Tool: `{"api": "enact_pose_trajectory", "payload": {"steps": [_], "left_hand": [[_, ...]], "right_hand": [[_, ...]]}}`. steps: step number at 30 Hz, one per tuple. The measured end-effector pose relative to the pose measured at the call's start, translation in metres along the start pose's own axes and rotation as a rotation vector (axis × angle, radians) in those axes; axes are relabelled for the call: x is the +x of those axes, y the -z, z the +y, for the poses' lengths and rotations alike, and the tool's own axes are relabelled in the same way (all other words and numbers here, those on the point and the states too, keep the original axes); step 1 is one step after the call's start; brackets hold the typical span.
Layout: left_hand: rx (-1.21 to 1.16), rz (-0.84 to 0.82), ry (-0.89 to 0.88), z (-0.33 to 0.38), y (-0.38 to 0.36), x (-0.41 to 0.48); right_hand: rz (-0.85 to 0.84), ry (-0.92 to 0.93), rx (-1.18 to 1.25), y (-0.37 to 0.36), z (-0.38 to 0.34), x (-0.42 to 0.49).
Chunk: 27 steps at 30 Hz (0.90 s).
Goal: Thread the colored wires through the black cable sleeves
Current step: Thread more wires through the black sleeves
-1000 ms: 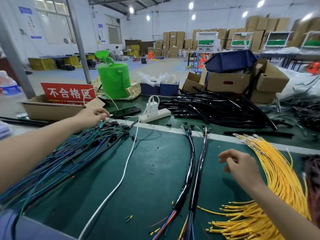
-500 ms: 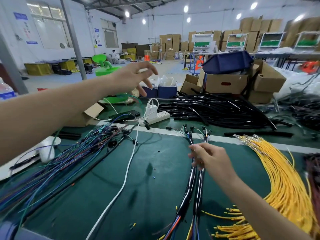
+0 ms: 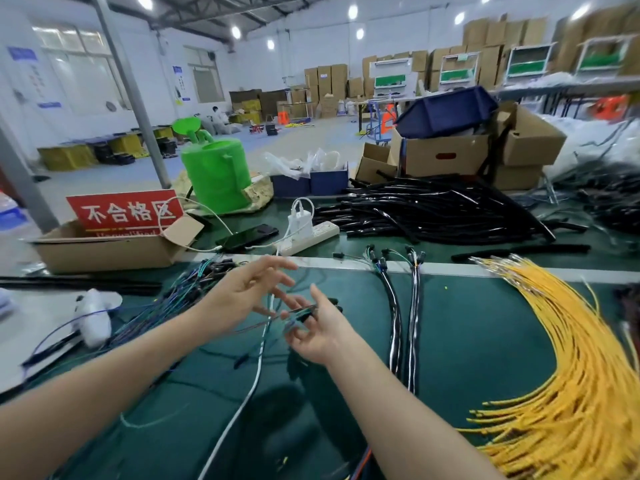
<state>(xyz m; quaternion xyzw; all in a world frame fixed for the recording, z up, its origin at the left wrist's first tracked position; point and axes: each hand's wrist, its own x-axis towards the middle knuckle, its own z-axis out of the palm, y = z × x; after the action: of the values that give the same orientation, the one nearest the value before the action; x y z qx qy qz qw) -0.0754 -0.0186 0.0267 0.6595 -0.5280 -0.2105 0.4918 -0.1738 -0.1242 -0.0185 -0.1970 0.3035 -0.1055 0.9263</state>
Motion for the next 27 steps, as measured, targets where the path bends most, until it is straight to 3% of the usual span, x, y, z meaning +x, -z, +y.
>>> {"api": "enact_pose_trajectory", "payload": {"steps": [6,10,13,17,21,25,27], "left_hand": [[0.624,-0.081,0.043,-0.074,0.021,-0.059],[0.992,0.132,-0.165,-0.102,0.038,-0.083],[0.998,0.260,-0.192,-0.108,0.050,-0.091],[0.986,0.258,-0.252,-0.093,0.046,-0.084],[0.873,0.285,-0.395,-0.058,0.024,-0.067],[0.639,0.216,-0.290,-0.025,-0.022,-0.054],[0.522,0.130,-0.227,-0.013,-0.068,-0.040]], "right_hand": [[0.141,0.291,-0.061,-0.001,-0.021,0.004],[0.306,0.506,0.034,0.011,-0.066,-0.006],[0.331,0.595,0.101,0.016,-0.099,-0.023],[0.249,0.638,0.205,0.021,-0.131,-0.051],[0.241,0.812,0.173,0.029,-0.185,-0.091],[0.248,0.883,-0.043,0.024,-0.250,-0.131],[0.405,0.873,-0.351,0.020,-0.275,-0.143]]}}
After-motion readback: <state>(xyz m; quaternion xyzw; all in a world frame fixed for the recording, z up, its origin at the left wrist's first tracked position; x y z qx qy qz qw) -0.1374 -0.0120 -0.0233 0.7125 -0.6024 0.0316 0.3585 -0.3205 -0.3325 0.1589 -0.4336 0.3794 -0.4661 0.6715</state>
